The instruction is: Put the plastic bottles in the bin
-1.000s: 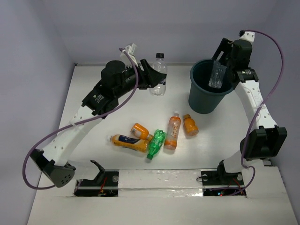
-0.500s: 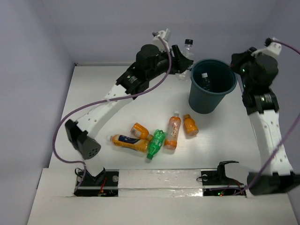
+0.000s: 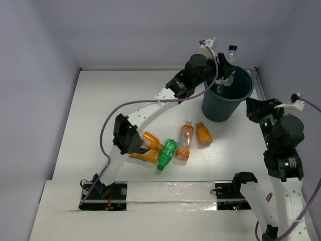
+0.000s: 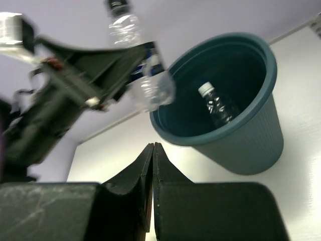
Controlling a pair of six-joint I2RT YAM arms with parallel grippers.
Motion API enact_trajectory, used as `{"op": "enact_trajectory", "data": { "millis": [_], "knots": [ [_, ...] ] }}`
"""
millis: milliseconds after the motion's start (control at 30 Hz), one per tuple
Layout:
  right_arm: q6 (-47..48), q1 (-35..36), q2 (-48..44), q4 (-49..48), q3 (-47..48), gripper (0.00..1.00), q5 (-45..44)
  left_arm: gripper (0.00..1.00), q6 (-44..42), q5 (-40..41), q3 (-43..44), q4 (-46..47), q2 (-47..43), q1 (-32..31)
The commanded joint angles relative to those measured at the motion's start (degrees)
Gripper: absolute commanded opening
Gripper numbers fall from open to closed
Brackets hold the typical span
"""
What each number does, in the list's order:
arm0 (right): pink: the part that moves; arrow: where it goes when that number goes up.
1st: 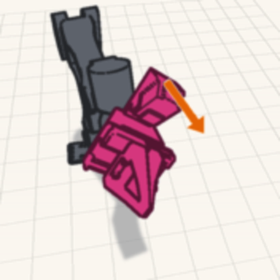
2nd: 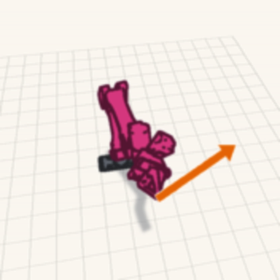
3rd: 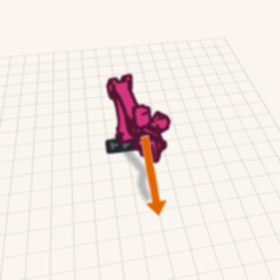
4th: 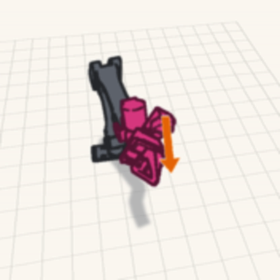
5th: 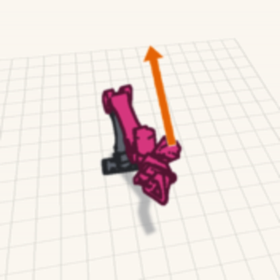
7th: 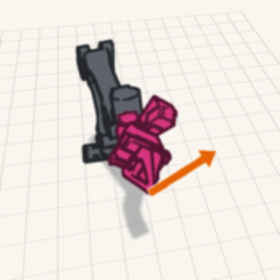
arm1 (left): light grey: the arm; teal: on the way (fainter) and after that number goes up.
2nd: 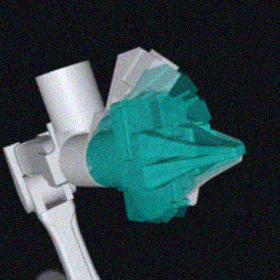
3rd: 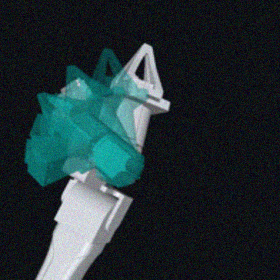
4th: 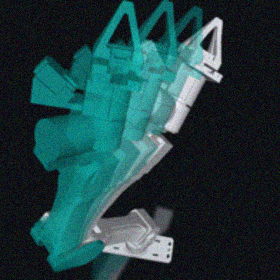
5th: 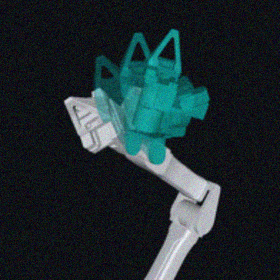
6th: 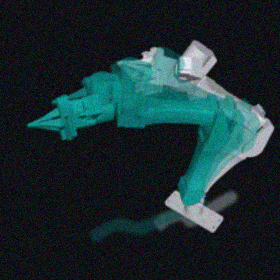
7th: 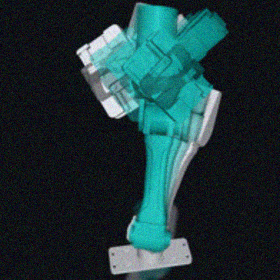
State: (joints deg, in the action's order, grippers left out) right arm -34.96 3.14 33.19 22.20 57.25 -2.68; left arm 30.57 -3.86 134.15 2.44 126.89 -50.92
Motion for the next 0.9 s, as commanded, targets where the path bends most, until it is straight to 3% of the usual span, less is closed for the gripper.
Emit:
{"op": "enact_trajectory", "data": {
  "millis": [0, 100, 133, 233, 367, 500, 533, 633, 667, 700, 767, 867],
  "knots": [
    [-1.3, 0.8, -2.2, 1.4, -1.7, 0.06, 4.5, 0.63, 2.8, -0.5, 5.2, 5.8, 2.4, 0.0],
    [-0.1, 1.3, -2.1, 0.4, -2.9, 0.06, 7.9, 0.88, 3.3, -1.0, 6.0, 4.2, 2.8, -0.5],
    [0.2, 1.3, -2.0, 0.2, -3.1, 0.07, 9.5, 0.92, 2.6, -0.2, 5.4, 3.5, 2.1, -0.5],
    [1.3, 1.9, -0.3, -0.9, -3.0, 0.09, 13.9, 0.95, 0.4, 3.0, 2.3, 1.3, -2.7, -0.5],
    [1.6, 4.7, 5.4, -0.8, -3.5, 0.18, 26.4, 0.95, -2.9, 8.0, -6.1, -2.3, -15.2, 0.0],
    [2.7, 13.5, 7.3, 2.3, -6.5, 0.27, 23.7, 0.82, -1.7, 11.1, -22.8, -5.0, -29.8, 0.6],
    [2.4, 15.4, 7.7, 2.4, -7.5, 0.3, 23.2, 0.79, -0.7, 13.2, -31.1, -6.0, -32.9, 0.6],
    [0.0, 22.8, 9.8, 1.3, -11.5, 0.55, 20.1, 0.62, 5.2, 17.2, -47.9, -9.2, -46.0, 1.2],
    [-1.3, 25.2, 10.9, 0.7, -12.5, 0.69, 17.7, 0.55, 7.2, 18.2, -51.7, -10.6, -52.6, 1.9],
    [-1.9, 25.9, 11.5, -0.8, -13.6, 0.75, 16.6, 0.43, 9.7, 19.2, -55.0, -12.4, -55.8, 1.9],
    [-3.1, 26.4, 12.5, -2.4, -16.6, 0.92, 13.7, 0.31, 16.8, 21.3, -64.0, -18.8, -64.5, 2.4],
    [-2.9, 27.6, 17.1, -4.1, -17.0, 1.0, 11.6, 0.17, 25.7, 22.1, -72.0, -29.3, -73.9, 3.0]
  ]
}}
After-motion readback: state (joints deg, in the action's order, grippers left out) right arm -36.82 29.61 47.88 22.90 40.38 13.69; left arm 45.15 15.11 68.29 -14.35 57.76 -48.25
